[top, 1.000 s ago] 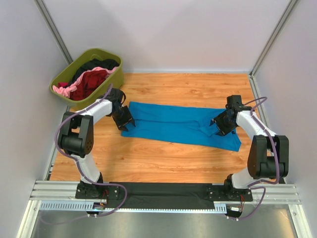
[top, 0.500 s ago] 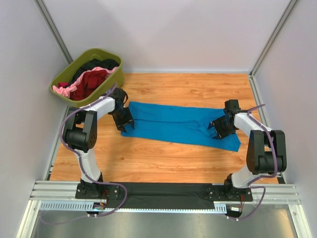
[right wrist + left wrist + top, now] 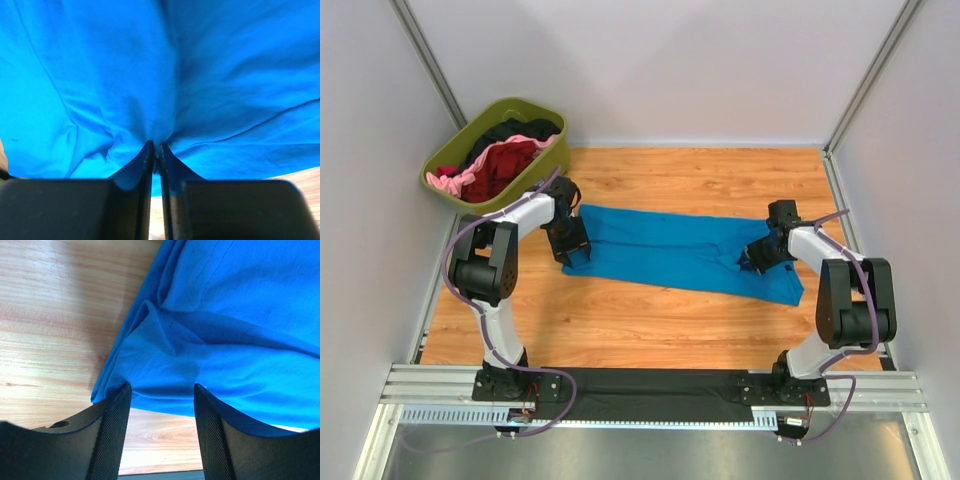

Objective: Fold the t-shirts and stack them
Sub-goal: Fold the tshirt

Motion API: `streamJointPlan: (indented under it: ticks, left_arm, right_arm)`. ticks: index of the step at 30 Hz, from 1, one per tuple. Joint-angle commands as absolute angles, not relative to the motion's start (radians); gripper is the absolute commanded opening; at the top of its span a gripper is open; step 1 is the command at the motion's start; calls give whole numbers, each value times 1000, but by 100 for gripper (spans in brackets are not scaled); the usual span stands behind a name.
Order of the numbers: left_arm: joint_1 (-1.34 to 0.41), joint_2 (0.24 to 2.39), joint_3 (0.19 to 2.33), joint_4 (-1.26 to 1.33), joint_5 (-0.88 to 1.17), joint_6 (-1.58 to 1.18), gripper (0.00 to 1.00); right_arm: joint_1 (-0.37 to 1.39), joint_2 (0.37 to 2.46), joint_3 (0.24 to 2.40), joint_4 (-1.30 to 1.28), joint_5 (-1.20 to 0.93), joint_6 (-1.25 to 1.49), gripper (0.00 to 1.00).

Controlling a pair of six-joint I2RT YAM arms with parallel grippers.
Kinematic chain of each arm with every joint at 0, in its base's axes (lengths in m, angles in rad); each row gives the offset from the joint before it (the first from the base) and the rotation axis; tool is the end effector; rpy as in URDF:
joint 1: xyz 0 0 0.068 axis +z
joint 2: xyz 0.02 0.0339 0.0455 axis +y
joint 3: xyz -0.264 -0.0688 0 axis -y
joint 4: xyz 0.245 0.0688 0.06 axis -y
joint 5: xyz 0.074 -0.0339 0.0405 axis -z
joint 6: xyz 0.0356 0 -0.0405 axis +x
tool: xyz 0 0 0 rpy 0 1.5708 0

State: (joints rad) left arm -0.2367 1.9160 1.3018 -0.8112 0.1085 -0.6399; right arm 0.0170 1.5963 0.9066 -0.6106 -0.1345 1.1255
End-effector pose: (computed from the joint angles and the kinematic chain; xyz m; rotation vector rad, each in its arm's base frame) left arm 0.3490 -0.0882 0.1615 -0.5982 2.9871 -0.2439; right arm 0.2830 0.0096 0.1625 1.5358 2.5328 0.3858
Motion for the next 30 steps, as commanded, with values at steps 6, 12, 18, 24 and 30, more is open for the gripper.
streamJointPlan:
  ticks: [6, 12, 18, 24, 30]
  left_arm:
    - [-239, 1925, 1313, -838, 68, -621, 61]
    - [-241, 1928, 1318, -847, 58, -624, 61]
    - [-242, 1922, 1315, -857, 49, -630, 61]
    - [-247, 1924, 1318, -868, 43, -634, 61]
    - [-249, 1930, 1324, -876, 38, -638, 61]
  right_arm:
    - [35, 1632, 1009, -564, -163, 1108, 0]
    - [37, 1709, 1108, -584, -161, 1055, 0]
    - [37, 1781, 1201, -603, -153, 1017, 0]
    - [37, 1848, 1287, -591, -186, 957, 0]
    - [40, 1907, 1328, -549, -294, 920, 1]
